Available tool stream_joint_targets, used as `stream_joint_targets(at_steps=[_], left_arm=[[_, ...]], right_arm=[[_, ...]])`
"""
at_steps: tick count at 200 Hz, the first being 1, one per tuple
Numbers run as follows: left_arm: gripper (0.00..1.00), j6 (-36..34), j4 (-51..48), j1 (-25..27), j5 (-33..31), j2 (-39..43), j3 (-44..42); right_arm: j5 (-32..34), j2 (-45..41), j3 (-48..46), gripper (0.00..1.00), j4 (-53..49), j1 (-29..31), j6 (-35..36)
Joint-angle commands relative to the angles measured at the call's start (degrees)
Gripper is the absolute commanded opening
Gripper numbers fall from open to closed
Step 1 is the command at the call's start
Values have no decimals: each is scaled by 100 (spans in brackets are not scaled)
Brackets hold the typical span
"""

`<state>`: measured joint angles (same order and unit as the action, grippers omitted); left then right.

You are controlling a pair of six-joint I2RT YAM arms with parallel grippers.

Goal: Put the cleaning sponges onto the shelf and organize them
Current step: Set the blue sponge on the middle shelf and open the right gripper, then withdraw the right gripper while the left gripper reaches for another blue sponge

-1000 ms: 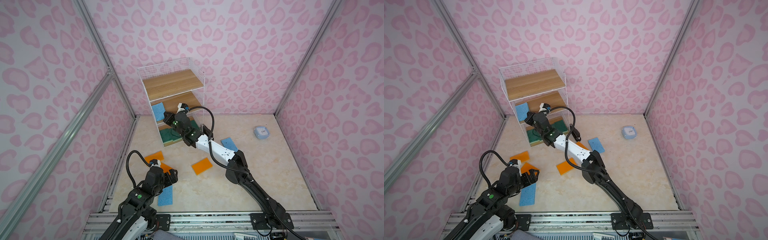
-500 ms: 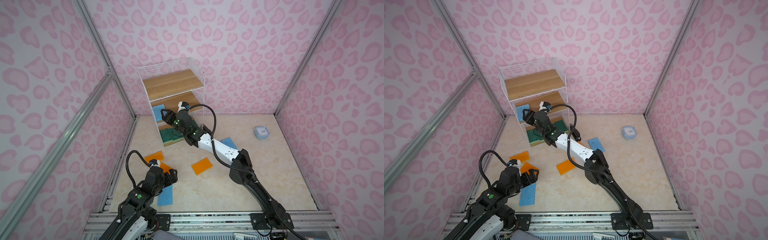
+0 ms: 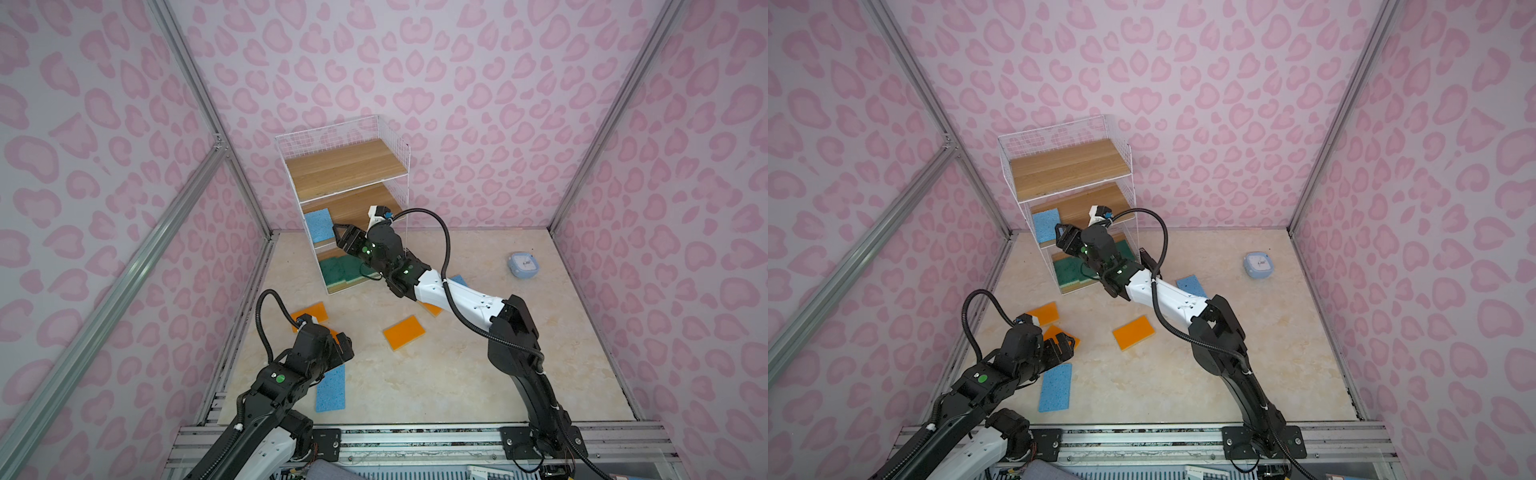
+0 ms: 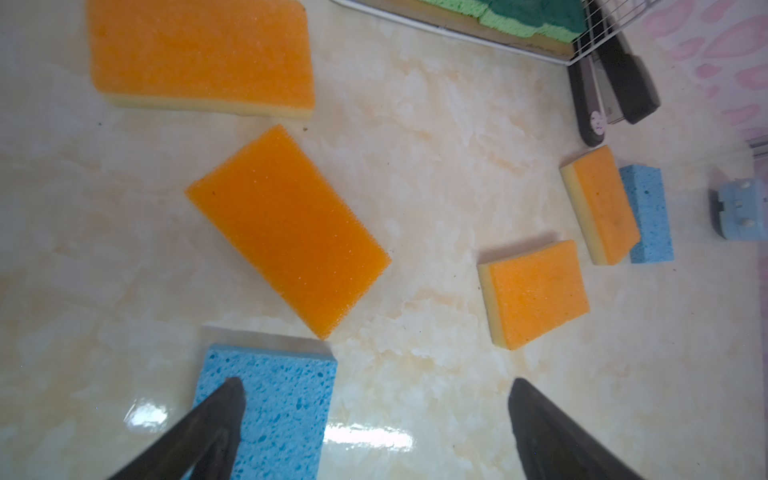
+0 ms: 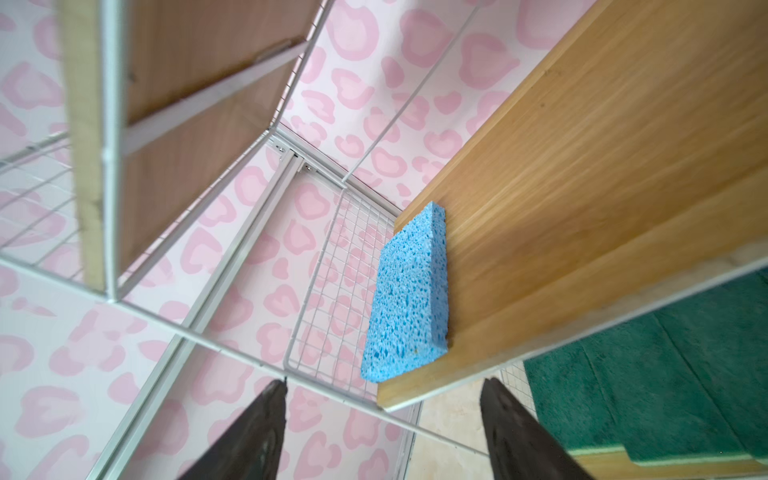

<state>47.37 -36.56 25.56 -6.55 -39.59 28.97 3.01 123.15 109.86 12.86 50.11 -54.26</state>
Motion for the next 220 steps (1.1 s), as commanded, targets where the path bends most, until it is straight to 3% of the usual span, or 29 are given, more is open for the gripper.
stream_joint_targets(at_steps=[1,73,110,149,179,220], left_arm=[[99,294,-233,-5,-21,-109,-128],[98,948,986,152,347,-42,-1172],[98,1470,1746,930,-1,-789,-1179],[99,1740,2384,1915,-505,-2365,-343],[99,1559,2779,2084,-502,-3577,571],[99,1173,2738,2098,-493,-4370,1741]], right_arm=[[-108,-517,-863,74,679,-97,146],[-432,-2721,-4145,74,1237,-633,378],[-592,-3752,-5353,73,1255,-1078,451],[-677,-4827,-6375,73,1014,-1510,555],[-477,-5750,-7139,73,712,-1791,607],[-611,-7089,-7687,75,-191,-2420,776]])
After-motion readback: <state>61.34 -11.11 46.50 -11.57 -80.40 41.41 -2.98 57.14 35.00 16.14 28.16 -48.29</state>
